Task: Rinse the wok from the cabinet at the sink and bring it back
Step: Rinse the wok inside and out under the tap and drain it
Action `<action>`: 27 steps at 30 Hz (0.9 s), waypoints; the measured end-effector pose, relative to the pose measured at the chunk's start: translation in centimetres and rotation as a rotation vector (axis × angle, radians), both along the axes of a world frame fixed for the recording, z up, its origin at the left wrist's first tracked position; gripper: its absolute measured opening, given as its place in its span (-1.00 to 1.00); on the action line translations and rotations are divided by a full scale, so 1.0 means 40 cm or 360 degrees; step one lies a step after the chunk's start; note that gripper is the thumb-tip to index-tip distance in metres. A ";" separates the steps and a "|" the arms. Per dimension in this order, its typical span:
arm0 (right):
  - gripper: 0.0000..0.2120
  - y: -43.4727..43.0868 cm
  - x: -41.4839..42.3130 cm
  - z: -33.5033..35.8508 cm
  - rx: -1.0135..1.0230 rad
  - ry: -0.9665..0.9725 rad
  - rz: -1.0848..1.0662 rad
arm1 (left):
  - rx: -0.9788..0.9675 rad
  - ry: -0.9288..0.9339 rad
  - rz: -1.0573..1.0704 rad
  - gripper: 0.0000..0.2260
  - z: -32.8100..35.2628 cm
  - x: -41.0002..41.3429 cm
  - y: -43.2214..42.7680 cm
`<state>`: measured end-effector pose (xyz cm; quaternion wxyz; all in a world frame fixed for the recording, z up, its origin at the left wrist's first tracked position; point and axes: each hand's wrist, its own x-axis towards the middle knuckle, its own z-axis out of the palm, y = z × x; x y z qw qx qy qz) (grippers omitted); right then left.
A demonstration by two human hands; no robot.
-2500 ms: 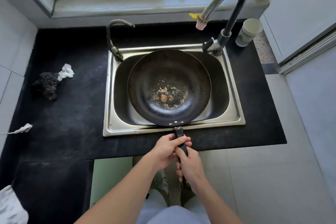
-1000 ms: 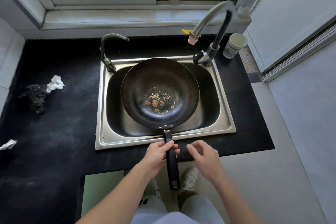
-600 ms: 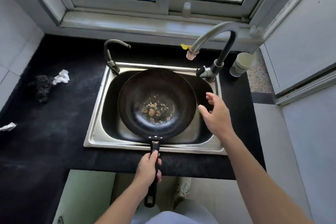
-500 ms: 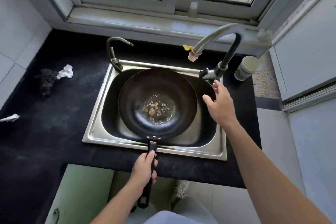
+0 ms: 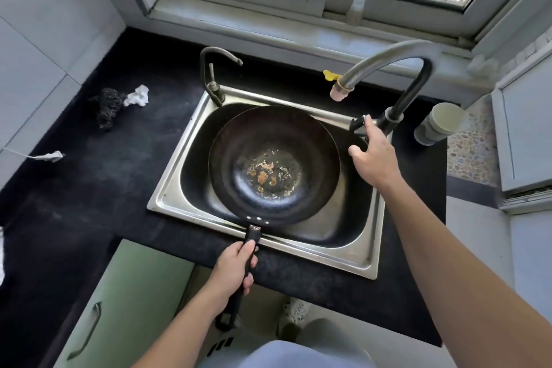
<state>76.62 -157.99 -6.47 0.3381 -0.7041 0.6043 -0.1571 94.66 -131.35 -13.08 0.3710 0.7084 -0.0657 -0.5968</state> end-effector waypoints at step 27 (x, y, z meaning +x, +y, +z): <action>-0.33 -0.002 0.008 0.011 -0.0026 0.0227 0.0170 | -0.0027 0.0000 -0.0061 -0.74 0.007 0.005 0.003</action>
